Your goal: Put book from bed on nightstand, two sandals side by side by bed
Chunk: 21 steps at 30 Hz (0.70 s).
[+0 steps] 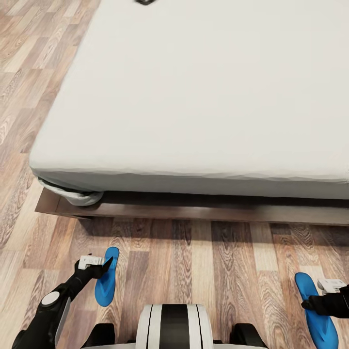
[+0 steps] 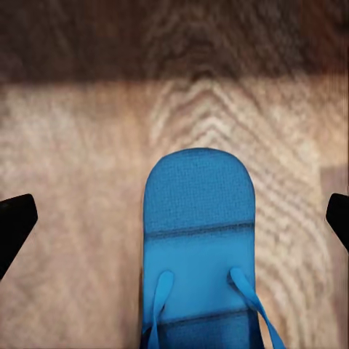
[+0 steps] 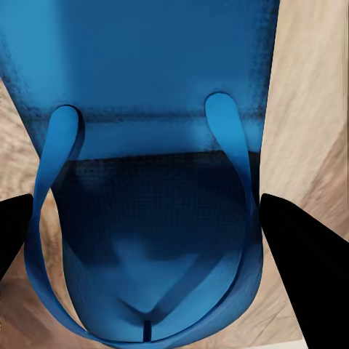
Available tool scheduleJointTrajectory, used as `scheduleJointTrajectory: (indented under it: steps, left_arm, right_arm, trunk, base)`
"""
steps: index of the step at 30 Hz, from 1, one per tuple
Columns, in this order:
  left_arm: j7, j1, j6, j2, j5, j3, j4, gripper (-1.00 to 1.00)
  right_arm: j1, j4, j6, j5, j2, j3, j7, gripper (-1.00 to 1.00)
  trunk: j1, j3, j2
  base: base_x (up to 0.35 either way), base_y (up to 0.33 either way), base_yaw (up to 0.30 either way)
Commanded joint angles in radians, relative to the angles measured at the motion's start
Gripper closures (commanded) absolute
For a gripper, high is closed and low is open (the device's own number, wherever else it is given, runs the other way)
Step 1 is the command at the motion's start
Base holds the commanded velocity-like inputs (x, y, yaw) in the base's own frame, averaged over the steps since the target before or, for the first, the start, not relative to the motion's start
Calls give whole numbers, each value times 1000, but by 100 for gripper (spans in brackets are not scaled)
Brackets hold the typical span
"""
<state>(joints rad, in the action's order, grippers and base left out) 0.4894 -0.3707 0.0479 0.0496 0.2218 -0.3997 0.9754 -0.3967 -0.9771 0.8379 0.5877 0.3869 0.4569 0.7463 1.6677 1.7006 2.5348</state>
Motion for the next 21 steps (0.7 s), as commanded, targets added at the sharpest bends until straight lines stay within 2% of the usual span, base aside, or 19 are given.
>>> scheduleJointTrajectory:
  steps: [1, 8, 11, 17, 21]
  left_arm:
    - [6, -1, 5, -1, 9, -4, 0, -100]
    - [5, -1, 6, -1, 7, -4, -1, -100]
    - [6, -1, 7, -1, 7, -8, -1, -100]
    - [7, -1, 7, -1, 6, -57, -1, -100]
    - [8, -1, 7, -1, 7, -61, 0, -100]
  right_arm:
    - [-1, -1, 1, 11, 0, 2, 10, 100]
    - [-1, -1, 1, 11, 0, 2, 10, 100]
    - [-1, -1, 1, 11, 0, 2, 10, 100]
    - [-1, 0, 1, 11, 0, 2, 10, 100]
    - [-1, 0, 1, 11, 0, 2, 10, 100]
  trunk:
    - [0, 0, 0]
    - [0, 0, 0]
    - [0, 0, 0]
    - [0, 0, 0]
    - [0, 0, 0]
  base:
    - [0, 0, 0]
    - [-1, 23, 0]
    - [-48, 214, 0]
    - [-72, 264, 0]
    - [-75, 271, 0]
